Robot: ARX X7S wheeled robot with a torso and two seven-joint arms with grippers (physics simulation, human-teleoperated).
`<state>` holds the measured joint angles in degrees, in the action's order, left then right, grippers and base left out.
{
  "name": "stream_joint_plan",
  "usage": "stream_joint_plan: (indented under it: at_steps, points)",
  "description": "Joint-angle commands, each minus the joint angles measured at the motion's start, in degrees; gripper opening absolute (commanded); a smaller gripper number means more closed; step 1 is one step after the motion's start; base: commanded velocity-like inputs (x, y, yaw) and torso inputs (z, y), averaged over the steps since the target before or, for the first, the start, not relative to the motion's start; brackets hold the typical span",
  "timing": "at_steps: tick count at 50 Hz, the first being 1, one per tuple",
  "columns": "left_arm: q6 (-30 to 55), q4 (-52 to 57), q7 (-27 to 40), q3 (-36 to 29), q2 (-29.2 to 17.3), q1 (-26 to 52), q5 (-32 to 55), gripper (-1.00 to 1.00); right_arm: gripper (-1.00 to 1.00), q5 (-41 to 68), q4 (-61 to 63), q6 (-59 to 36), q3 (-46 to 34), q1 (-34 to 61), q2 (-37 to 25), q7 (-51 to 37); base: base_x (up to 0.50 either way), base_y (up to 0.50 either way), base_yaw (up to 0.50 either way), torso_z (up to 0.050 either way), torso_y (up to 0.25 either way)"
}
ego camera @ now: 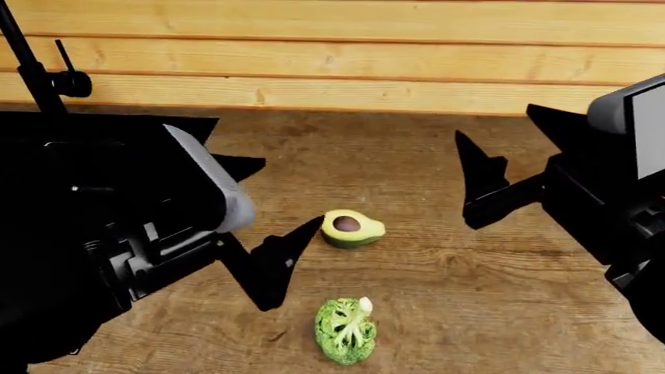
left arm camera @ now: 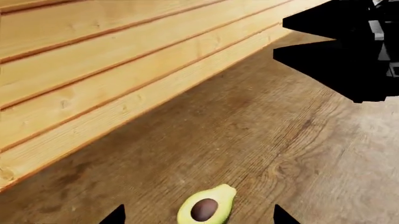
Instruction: Pick the broccoli, avocado from the counter and place them in the cabinet. Then close the cabinet.
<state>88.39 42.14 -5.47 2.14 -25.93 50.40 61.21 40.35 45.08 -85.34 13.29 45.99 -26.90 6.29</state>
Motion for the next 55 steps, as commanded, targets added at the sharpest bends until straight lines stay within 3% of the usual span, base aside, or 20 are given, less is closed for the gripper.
stream_joint_plan:
  at_steps: [1, 9, 24, 44, 55]
  points:
    - [-1.81, -0.64, 0.09, -5.28, -2.62, -1.02, 5.71, 1.00, 1.00, 0.06, -0.77, 2.06, -0.29, -0.74, -0.60, -1.23, 0.00, 0.00, 0.00, 0.000, 0.000]
    - [-7.61, 0.65, -4.78, -11.41, -4.68, -4.32, 1.88, 1.00, 1.00, -0.08, -0.87, 2.77, -1.45, -1.25, -0.90, -1.85, 0.00, 0.00, 0.00, 0.000, 0.000]
    - [-14.27, 3.57, -13.72, -15.82, -8.73, -9.34, 0.28, 1.00, 1.00, -0.05, -1.26, 4.06, -2.27, -1.92, -1.01, -2.57, 0.00, 0.00, 0.00, 0.000, 0.000]
    - [-21.86, -5.32, -16.05, -32.26, -5.79, -11.06, -16.39, 1.00, 1.00, -0.24, -1.47, 6.89, -2.99, -3.41, -1.37, -2.92, 0.00, 0.00, 0.00, 0.000, 0.000]
    - [-22.22, -7.65, -15.77, -37.28, -5.39, -10.92, -19.78, 1.00, 1.00, 0.22, -1.48, 7.09, -2.82, -3.30, -1.49, -3.27, 0.00, 0.00, 0.00, 0.000, 0.000]
